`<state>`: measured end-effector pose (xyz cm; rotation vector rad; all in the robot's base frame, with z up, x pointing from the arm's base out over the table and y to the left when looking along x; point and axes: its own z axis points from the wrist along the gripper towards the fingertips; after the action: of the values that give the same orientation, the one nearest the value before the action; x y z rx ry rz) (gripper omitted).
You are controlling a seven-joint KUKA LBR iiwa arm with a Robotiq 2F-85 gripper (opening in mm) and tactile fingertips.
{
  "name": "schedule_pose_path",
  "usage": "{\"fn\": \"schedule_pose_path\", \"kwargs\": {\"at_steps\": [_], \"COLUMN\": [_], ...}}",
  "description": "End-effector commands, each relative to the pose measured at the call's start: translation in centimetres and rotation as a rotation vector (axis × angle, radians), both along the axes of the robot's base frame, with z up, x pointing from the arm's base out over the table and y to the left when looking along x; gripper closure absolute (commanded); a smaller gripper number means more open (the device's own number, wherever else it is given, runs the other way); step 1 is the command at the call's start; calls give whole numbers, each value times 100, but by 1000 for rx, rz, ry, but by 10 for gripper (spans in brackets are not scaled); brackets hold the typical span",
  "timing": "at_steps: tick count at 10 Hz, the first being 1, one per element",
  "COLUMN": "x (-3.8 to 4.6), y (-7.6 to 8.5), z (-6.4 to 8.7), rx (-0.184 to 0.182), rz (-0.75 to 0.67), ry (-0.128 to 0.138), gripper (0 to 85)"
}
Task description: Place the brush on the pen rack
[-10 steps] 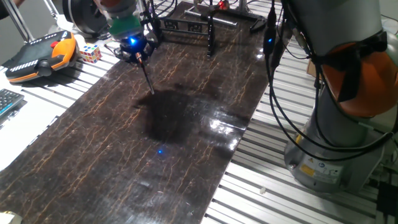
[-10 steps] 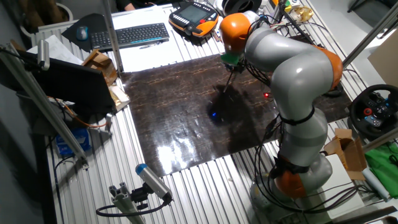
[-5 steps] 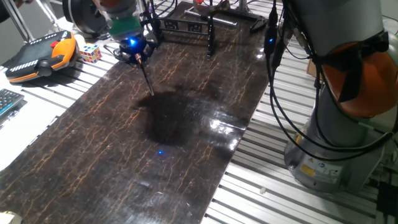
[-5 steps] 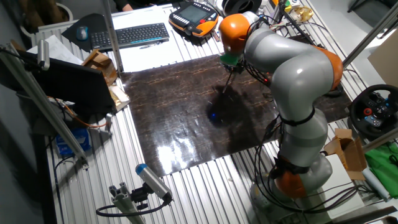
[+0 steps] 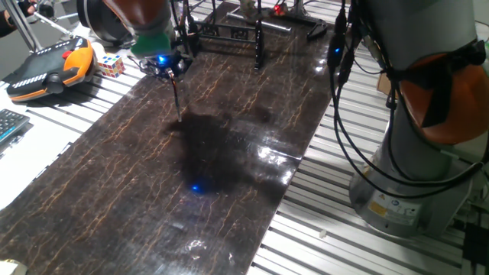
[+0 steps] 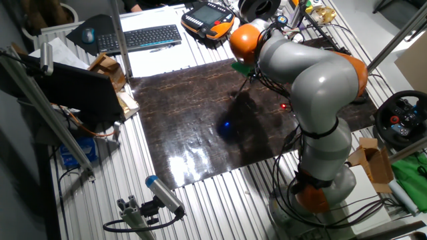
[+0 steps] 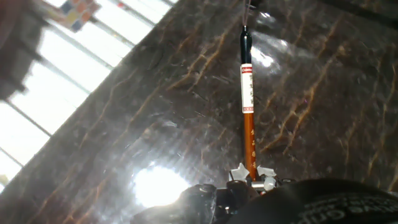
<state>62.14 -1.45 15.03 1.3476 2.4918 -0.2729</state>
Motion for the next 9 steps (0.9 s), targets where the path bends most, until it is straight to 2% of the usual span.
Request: {"fn": "schedule_pose_path", "kwargs": {"at_steps": [1,3,4,6,8,9], "x": [0,0,0,24,60,65], "y": [-2,-2,-2,-51,-212,-376], "z": [3,3,3,64,280,423], "rx": [-18,-65,-70,-113,-139,-135], "rz": [-53,-96,-96,-101,-82,-57], "ry": [-19,-65,-73,-87,-79,-65], "gripper": [840,840,840,840,837,837]}}
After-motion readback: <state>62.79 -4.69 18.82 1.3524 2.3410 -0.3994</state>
